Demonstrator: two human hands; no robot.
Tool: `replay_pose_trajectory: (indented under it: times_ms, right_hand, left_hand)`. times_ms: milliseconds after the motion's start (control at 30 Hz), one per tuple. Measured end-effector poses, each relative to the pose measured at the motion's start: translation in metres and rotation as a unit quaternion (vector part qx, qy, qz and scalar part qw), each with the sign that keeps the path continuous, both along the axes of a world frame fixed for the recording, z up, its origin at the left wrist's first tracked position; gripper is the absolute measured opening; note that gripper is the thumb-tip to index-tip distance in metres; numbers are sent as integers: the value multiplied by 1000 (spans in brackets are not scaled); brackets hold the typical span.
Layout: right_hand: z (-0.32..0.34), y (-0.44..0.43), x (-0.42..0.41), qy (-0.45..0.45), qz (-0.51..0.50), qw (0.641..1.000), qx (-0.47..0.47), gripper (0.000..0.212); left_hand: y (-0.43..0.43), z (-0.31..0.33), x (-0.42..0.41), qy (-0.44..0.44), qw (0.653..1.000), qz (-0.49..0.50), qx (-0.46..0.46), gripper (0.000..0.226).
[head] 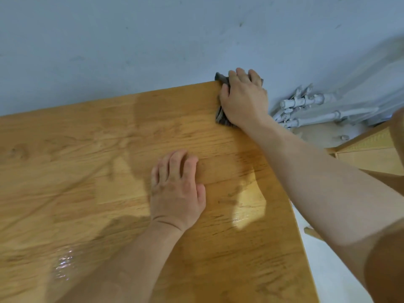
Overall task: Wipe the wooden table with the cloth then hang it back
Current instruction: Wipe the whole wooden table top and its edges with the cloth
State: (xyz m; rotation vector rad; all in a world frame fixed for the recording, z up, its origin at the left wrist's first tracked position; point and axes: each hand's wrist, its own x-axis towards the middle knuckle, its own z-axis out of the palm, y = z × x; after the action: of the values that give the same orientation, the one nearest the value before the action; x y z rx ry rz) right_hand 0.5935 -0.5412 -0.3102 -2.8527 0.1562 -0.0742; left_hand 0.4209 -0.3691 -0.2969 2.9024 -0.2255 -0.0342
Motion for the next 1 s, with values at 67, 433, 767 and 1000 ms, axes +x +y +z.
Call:
replay_pose_trajectory:
  times_ms: [67, 433, 767, 1000]
  right_hand:
    - [-2, -2, -5, 5, -38, 999, 10, 48]
    - [19, -31, -155, 106, -132, 983, 77, 40]
    - [27, -34, -92, 155, -151, 957, 194, 34]
    - [17, -36, 17, 164, -142, 931, 294, 50]
  left_hand:
    - [0, 0, 0, 3, 1000, -2, 6, 45]
    - [-1, 4, -5, 16, 1000, -11, 19, 48]
    - [-56, 5, -28, 40, 999, -28, -9, 50]
    - [-56, -2, -20, 29, 999, -18, 4, 49]
